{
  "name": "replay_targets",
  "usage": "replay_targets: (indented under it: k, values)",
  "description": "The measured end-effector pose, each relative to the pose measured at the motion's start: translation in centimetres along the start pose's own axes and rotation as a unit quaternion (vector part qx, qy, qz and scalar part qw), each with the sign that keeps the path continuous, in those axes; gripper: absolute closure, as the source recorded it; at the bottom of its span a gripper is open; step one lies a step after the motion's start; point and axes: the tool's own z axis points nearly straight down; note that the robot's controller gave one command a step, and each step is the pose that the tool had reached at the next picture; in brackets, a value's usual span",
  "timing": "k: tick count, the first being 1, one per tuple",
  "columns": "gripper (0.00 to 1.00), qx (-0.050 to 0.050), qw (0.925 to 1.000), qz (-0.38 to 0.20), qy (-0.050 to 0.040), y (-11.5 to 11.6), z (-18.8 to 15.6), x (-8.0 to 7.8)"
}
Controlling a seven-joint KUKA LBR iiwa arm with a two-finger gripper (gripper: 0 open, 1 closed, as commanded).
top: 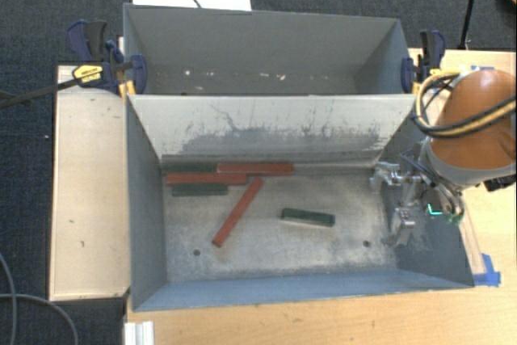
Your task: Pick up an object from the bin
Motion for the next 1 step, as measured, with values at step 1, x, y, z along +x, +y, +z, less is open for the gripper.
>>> replay_targets:
  k: [1]
  values:
    - [0.00, 0.001, 1.0000, -0.002, -0.0036, 0.03, -0.34, -0.20]
